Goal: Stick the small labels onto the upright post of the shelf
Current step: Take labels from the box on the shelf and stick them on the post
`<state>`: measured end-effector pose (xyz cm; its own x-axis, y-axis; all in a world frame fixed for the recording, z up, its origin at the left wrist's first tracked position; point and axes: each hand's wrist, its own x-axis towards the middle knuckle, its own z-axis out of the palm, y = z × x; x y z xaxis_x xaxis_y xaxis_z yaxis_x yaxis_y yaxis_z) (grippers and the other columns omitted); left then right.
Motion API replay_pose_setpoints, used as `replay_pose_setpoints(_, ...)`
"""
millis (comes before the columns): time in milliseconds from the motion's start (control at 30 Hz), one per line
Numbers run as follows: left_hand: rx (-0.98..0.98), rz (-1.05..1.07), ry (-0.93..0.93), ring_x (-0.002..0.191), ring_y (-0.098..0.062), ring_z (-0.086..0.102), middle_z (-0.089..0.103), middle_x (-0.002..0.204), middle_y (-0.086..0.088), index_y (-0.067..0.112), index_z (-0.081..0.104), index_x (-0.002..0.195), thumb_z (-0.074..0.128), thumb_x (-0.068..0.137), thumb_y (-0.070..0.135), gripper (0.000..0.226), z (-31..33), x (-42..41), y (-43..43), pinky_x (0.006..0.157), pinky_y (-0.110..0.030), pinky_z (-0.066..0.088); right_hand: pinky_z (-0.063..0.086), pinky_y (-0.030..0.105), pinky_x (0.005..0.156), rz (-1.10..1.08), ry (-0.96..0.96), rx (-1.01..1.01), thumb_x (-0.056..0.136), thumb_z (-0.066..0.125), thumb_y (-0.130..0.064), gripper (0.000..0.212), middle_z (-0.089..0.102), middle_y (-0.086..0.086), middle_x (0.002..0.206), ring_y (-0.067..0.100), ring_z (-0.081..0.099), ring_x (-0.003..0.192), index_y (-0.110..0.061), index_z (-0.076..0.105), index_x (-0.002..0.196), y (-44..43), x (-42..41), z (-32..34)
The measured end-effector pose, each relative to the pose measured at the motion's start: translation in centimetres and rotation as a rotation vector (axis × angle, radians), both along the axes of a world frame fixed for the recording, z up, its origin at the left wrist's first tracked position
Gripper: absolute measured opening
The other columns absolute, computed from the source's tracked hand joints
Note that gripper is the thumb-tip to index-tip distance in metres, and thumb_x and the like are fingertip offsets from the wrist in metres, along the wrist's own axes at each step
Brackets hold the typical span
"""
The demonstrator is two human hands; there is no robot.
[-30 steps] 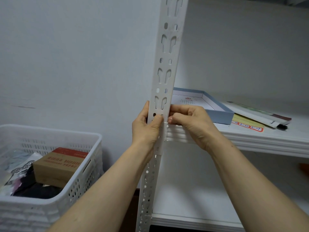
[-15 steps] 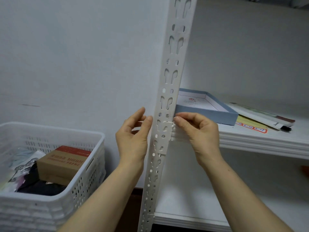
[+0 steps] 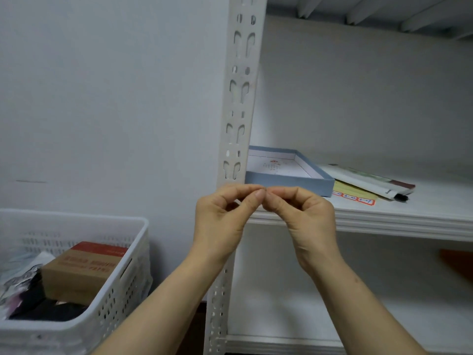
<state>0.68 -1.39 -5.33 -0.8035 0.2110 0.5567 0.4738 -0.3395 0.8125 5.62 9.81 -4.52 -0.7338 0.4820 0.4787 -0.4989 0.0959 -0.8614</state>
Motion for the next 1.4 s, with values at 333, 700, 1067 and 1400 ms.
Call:
replay_pose_setpoints(333,-0.15,-0.168,-0.108,0.07,-0.008,0.054,0.058,0.064,0.005,0.011,0.069,0.08,0.058,0.093,0.019,0.019,5.0,0.3,5.7,0.061,-0.019,0.048,0.049,0.015,0.057,-0.13,0.131,0.078,0.074,0.073,-0.001,0.01,0.069,-0.002,0.059,0.008,0.062,0.055,-0.009,0.07,0.071,4.9,1.0,3.8)
replay_pose_setpoints(700,-0.18,-0.256,-0.388,0.058,-0.014,0.04,0.054,0.066,-0.004,0.002,0.064,0.085,0.052,0.092,0.004,0.014,9.2,-3.9,12.2,0.054,-0.023,0.042,0.054,0.013,0.064,-0.069,-0.076,0.115,0.089,0.055,0.002,0.014,0.067,0.006,0.073,0.004,0.064,0.057,-0.004,0.067,0.087,12.9,-3.4,6.8)
replay_pose_setpoints(1067,-0.352,-0.006,-0.334,0.05,-0.014,0.042,0.056,0.064,-0.003,0.003,0.064,0.074,0.072,0.082,0.025,0.025,9.3,-7.8,14.2,0.052,-0.023,0.042,0.055,0.015,0.061,-0.003,-0.215,0.167,0.091,0.048,0.005,0.025,0.065,0.008,0.072,0.012,0.063,0.062,-0.005,0.066,0.076,14.8,-7.7,7.7)
replay_pose_setpoints(1400,-0.685,0.108,-0.105,0.07,-0.022,0.053,0.06,0.074,-0.01,0.005,0.063,0.071,0.061,0.09,0.01,0.02,9.5,-9.2,13.7,0.081,-0.037,0.055,0.053,0.019,0.055,-0.054,-0.336,0.332,0.086,0.041,0.016,0.03,0.062,0.006,0.07,0.014,0.058,0.058,0.001,0.066,0.089,14.2,-8.8,7.6)
